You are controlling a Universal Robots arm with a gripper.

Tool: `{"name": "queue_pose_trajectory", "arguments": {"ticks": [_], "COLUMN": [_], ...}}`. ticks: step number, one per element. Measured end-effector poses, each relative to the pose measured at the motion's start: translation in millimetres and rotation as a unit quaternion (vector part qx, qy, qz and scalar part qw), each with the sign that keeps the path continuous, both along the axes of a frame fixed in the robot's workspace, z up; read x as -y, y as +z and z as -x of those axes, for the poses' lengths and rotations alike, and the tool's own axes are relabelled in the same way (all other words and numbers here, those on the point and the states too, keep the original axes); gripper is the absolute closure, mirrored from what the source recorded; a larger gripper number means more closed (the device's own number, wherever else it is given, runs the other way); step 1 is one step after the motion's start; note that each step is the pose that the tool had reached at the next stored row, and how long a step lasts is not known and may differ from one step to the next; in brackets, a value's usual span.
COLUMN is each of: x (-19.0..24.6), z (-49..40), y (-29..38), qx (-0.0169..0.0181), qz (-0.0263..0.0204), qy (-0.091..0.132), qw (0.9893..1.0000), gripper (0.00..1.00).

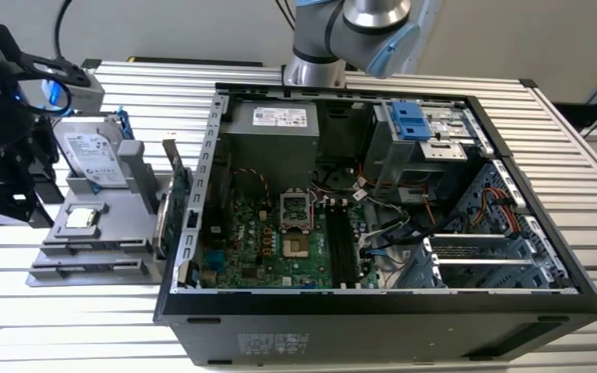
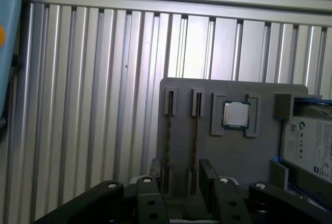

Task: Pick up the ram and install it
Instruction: 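Pick up the ram and move it above insertion slot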

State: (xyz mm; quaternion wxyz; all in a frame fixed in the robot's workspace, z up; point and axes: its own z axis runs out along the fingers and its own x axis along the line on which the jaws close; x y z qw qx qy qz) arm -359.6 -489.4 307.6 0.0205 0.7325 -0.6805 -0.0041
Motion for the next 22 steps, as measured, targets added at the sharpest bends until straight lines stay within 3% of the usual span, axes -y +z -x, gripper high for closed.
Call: {"name": "queue_pose_trajectory", "arguments": {"ticks": [16,19,22], "x": [0.0,0.0,0.0], "z": [0.0,0.0,0.0], "y": [-2.0,-3.5,-5.5], "qx": [0.0007,0.0036,0.0087], "qz": [0.0003,0.0003,0.0003], "qy": [0.0,0.0,0.0], "qw": [1.0,1.0,1.0], "gripper": [1.0,1.0,1.0]}}
